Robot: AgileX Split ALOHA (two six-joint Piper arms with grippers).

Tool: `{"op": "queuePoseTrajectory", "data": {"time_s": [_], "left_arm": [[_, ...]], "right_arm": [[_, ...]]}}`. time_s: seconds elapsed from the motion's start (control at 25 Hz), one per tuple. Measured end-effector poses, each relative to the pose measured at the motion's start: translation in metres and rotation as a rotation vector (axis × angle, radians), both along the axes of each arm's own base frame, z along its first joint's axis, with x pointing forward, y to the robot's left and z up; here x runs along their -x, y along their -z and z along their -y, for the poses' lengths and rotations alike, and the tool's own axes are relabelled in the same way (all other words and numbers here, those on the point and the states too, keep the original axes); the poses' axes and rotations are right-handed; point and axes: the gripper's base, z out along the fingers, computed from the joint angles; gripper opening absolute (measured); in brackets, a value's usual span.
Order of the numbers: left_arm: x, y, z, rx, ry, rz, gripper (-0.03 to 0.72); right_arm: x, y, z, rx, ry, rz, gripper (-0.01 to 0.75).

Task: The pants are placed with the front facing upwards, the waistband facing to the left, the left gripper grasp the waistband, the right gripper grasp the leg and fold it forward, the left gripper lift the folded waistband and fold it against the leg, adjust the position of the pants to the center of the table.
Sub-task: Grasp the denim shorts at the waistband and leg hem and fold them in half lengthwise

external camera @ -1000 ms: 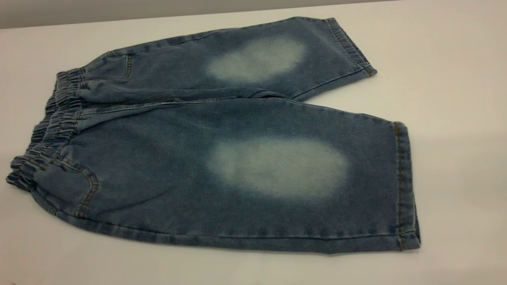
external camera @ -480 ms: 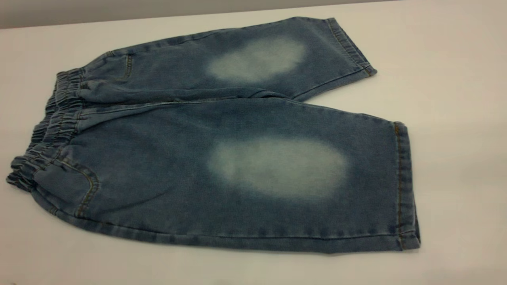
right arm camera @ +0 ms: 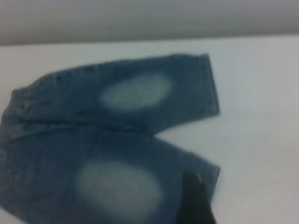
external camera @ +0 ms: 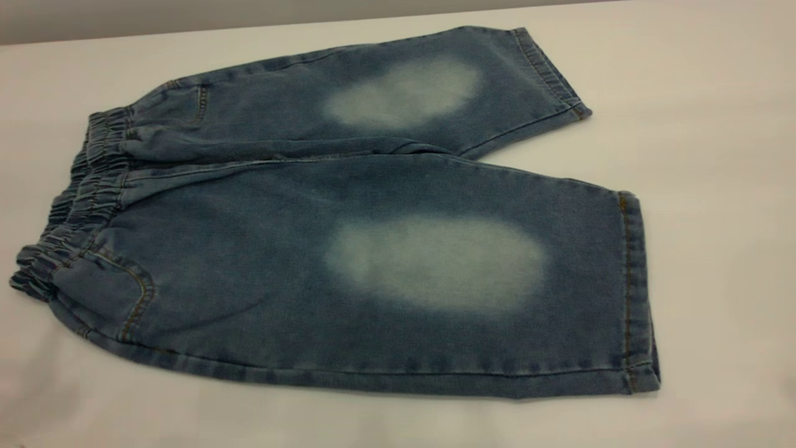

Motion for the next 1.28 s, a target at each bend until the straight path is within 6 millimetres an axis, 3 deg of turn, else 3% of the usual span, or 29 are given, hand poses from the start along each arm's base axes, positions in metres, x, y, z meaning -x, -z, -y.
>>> {"op": "queuePoseTrajectory", "data": {"time_s": [0.28, 0.56, 0.88, 1.12, 1.28], "left_arm": [[-0.058, 0.048, 0.005, 0.010, 0.001, -0.166, 0.566], [-0.091, 0.101, 0.006, -0.029, 0.024, -0.325, 0.566], [-0.104, 0.153, 0.004, -0.015, -0.016, -0.498, 0.566], [-0.104, 0.173, -0.018, 0.002, -0.096, -0.599, 0.566], [-0.107, 0.177, -0.030, 0.000, -0.115, -0.575, 0.566]], "right_arm": [[-0.050, 0.021, 0.000, -0.020, -0.006, -0.150, 0.427], [-0.082, 0.043, -0.002, -0.074, 0.010, -0.277, 0.427], [-0.097, 0.054, 0.000, -0.082, 0.031, -0.320, 0.427], [-0.107, 0.062, -0.001, -0.084, 0.030, -0.328, 0.427], [-0.117, 0.069, 0.000, -0.083, 0.031, -0.332, 0.427]]}}
